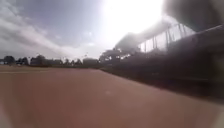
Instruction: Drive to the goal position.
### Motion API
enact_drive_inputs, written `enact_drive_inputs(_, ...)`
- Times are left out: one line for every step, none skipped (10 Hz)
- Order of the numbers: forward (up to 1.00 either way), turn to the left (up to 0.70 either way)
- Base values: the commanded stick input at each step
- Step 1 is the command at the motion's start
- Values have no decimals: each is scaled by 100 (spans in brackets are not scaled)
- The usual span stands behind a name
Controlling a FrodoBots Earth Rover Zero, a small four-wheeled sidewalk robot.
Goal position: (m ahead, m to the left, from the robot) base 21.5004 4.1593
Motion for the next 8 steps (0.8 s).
enact_drive_inputs(70,0)
enact_drive_inputs(70,0)
enact_drive_inputs(70,0)
enact_drive_inputs(70,0)
enact_drive_inputs(70,0)
enact_drive_inputs(70,0)
enact_drive_inputs(70,0)
enact_drive_inputs(70,0)
